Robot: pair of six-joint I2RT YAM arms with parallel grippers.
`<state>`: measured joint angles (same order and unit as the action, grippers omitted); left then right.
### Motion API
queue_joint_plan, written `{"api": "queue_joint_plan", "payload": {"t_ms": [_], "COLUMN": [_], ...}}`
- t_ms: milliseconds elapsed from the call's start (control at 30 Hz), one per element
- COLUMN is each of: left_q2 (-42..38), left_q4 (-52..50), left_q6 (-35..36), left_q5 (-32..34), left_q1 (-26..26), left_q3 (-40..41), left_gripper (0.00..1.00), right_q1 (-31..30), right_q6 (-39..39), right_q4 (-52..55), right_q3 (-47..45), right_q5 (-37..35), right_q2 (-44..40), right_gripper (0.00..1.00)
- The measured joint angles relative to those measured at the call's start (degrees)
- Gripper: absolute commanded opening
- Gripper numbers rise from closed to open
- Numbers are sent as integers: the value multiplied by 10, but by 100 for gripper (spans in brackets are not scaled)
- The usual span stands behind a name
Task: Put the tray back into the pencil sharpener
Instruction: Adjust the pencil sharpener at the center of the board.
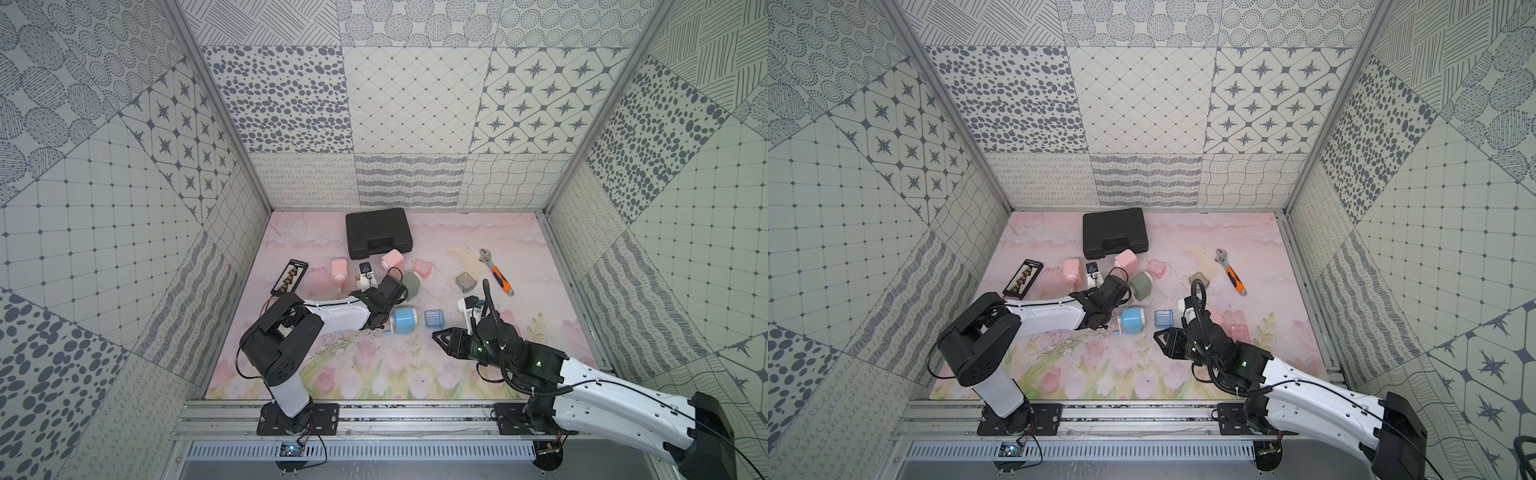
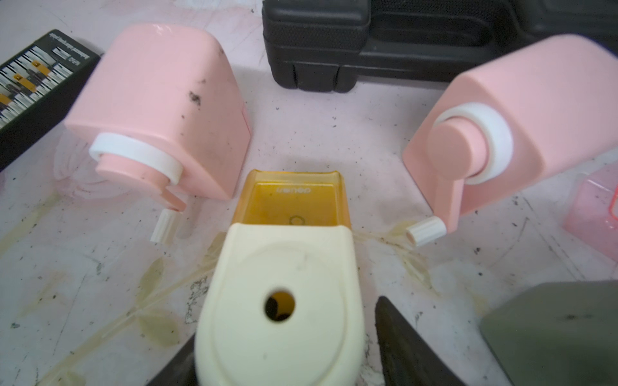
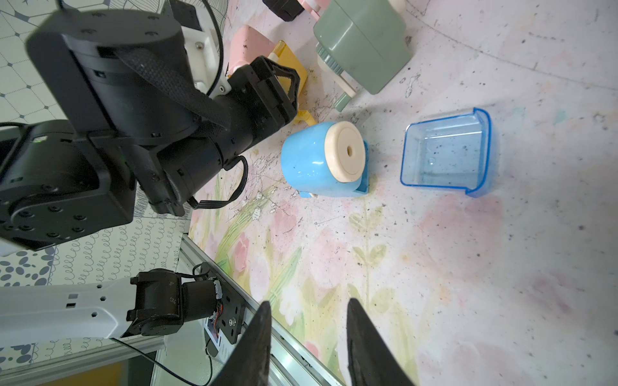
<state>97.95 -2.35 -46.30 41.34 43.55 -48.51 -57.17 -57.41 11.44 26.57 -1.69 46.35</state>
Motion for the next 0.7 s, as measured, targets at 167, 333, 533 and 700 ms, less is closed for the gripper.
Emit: {"api": "queue_joint_plan", "payload": {"t_ms": [167, 333, 533, 700], "left_q2": [12, 22, 23, -8], "left_q4": [15, 20, 26, 28], "left_q6": [-10, -22, -31, -2], "left_q5": [12, 29, 39, 43], "left_q1": [-1, -1, -1, 1], "left_q3": [0, 0, 3, 9], "left_gripper": [61, 50, 28, 14], "right_q1": [0, 0, 0, 0], "right_q6": [0, 2, 5, 7], "right_q4": [1, 8, 15, 16], "right_q3": [0, 0, 0, 0], "right_q5": [2, 2, 2, 1], "right_q2": [0, 0, 0, 0], "right_gripper": [38, 38, 37, 36]}}
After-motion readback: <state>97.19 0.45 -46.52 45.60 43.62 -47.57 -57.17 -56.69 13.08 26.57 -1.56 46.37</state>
